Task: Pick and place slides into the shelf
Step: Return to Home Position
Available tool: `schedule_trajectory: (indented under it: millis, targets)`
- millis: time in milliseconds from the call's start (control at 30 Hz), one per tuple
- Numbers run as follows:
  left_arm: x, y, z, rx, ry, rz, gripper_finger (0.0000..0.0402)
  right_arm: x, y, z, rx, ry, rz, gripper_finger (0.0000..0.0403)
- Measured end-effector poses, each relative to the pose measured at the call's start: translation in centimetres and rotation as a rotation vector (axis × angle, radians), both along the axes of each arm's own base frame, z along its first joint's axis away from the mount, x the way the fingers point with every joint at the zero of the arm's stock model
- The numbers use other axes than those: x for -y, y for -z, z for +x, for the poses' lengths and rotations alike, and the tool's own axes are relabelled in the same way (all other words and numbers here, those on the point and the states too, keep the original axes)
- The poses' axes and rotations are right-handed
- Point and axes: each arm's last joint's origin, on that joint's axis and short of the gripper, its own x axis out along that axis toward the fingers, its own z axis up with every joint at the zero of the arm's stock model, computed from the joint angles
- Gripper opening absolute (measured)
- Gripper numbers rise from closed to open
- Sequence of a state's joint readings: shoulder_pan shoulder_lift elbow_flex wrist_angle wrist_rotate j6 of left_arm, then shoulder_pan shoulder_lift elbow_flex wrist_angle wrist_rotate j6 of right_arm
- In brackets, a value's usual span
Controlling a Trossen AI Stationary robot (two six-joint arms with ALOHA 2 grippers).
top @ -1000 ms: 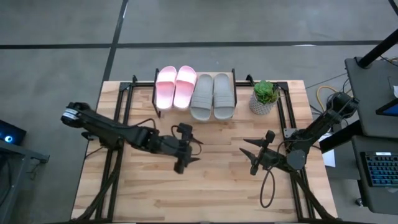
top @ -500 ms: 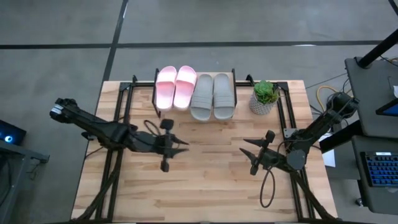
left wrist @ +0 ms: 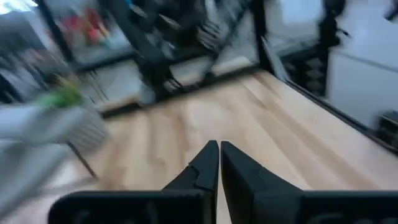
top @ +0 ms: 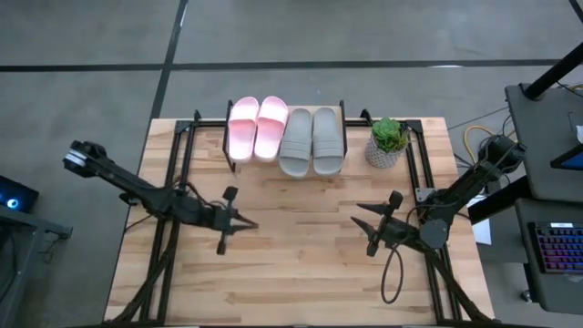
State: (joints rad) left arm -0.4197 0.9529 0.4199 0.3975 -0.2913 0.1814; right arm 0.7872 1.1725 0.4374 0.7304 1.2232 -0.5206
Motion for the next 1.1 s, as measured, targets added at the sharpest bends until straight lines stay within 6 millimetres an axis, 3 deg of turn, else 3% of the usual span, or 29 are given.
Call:
schedule_trajectory:
  millis: [167, 333, 500, 733, 1100]
  targets:
    - [-3.3, 1.4, -0.1, 0.150, -0.129, 0.040, 0.0000, 0.0, 0.0, 0.0, -0.002, 0.000, -0.005, 0.0178]
    - [-7.3, 0.8, -0.2, 0.169, -0.151, 0.056, 0.0000, 0.0, 0.0, 0.0, -0.003, 0.001, -0.007, 0.0178]
    - [-9.8, -0.2, -2.4, 0.250, -0.240, 0.124, 0.0000, 0.0, 0.0, 0.0, 0.007, 0.000, 0.015, 0.0178]
    - [-10.2, 0.8, -5.5, 0.175, -0.250, 0.054, 0.0000, 0.1, 0.4, -0.1, 0.008, 0.001, 0.028, 0.0178]
    - [-8.7, 1.9, -7.5, 0.092, -0.276, -0.041, 0.0000, 0.2, 0.5, -0.1, 0.009, 0.001, 0.033, 0.0178]
